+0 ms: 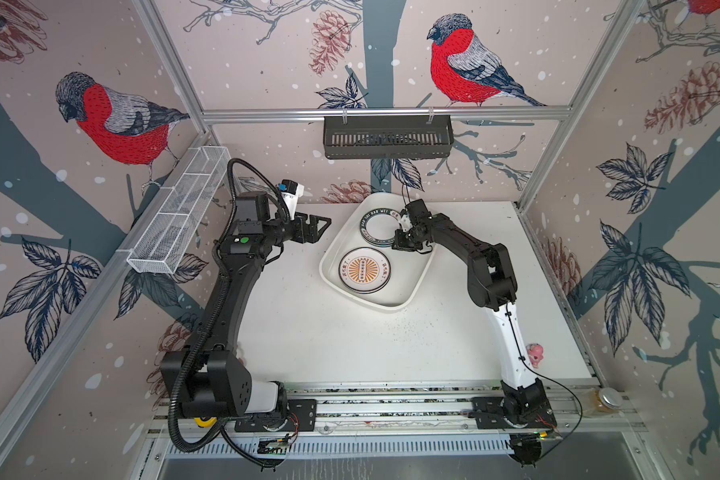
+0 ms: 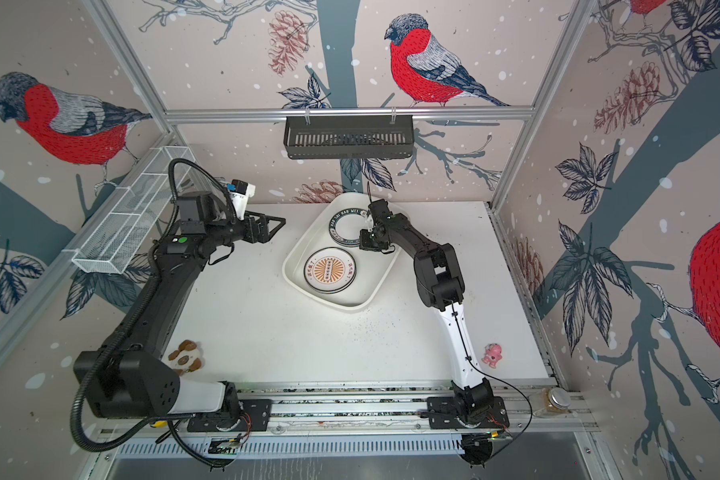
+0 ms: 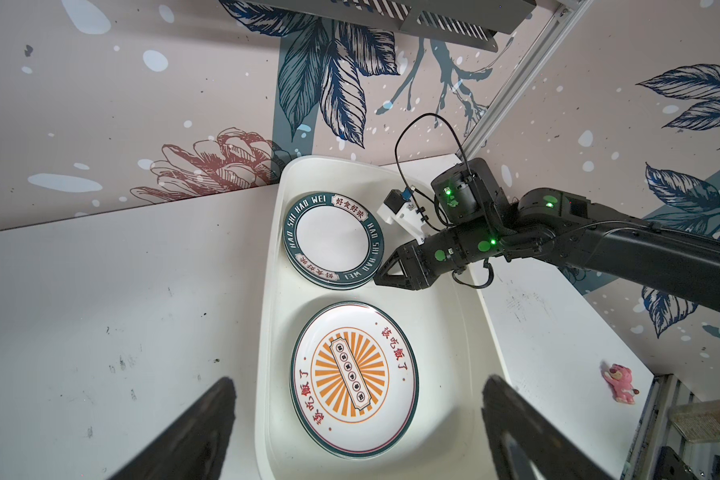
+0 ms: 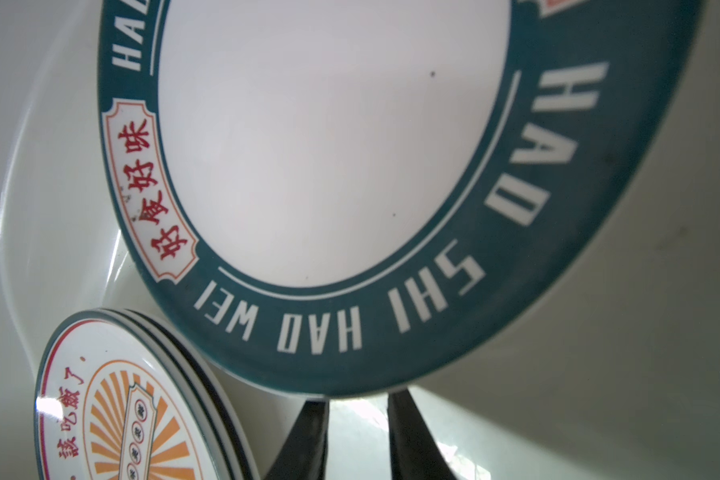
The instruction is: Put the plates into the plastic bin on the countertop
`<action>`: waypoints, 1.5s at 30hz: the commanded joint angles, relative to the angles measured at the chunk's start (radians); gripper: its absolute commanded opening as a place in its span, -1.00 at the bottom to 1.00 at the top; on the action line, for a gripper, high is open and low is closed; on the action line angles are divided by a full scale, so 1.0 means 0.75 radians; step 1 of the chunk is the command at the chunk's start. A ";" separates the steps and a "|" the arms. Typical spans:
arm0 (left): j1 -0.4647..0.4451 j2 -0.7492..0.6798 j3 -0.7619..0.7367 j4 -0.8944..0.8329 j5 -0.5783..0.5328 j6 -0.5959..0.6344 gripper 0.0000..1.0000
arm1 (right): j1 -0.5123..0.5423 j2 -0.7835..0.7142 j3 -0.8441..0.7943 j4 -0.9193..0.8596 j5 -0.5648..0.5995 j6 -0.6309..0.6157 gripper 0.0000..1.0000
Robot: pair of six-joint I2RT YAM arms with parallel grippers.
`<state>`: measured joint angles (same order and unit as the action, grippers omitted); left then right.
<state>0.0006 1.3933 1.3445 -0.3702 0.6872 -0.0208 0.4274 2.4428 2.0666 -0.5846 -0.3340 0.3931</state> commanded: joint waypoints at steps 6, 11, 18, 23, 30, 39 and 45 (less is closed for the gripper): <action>-0.001 -0.014 -0.001 0.040 0.014 0.013 0.84 | 0.001 -0.046 -0.017 -0.009 0.032 -0.022 -0.43; -0.001 -0.020 0.009 0.024 -0.028 0.035 0.88 | 0.014 -0.129 -0.045 -0.023 0.042 -0.042 -0.38; -0.001 0.010 0.042 0.000 -0.232 0.105 0.95 | 0.058 -0.332 -0.104 0.039 0.072 -0.081 -0.30; 0.014 -0.010 -0.051 0.103 -0.395 0.073 0.95 | 0.076 -0.648 -0.439 0.325 0.030 -0.124 -0.20; 0.055 -0.070 -0.249 0.268 -0.551 -0.026 0.95 | -0.008 -1.118 -1.011 0.781 0.042 -0.036 -0.03; 0.070 -0.190 -0.597 0.555 -0.784 -0.065 0.96 | -0.222 -1.478 -1.450 1.041 0.158 0.037 0.99; 0.075 -0.245 -0.843 0.856 -0.853 -0.110 0.96 | -0.320 -1.618 -1.599 1.142 0.249 -0.046 0.99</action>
<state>0.0559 1.2221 0.7532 0.0719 0.0978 -0.0784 0.2127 1.2644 0.8913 0.1818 -0.2066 0.3889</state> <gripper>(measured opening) 0.979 0.990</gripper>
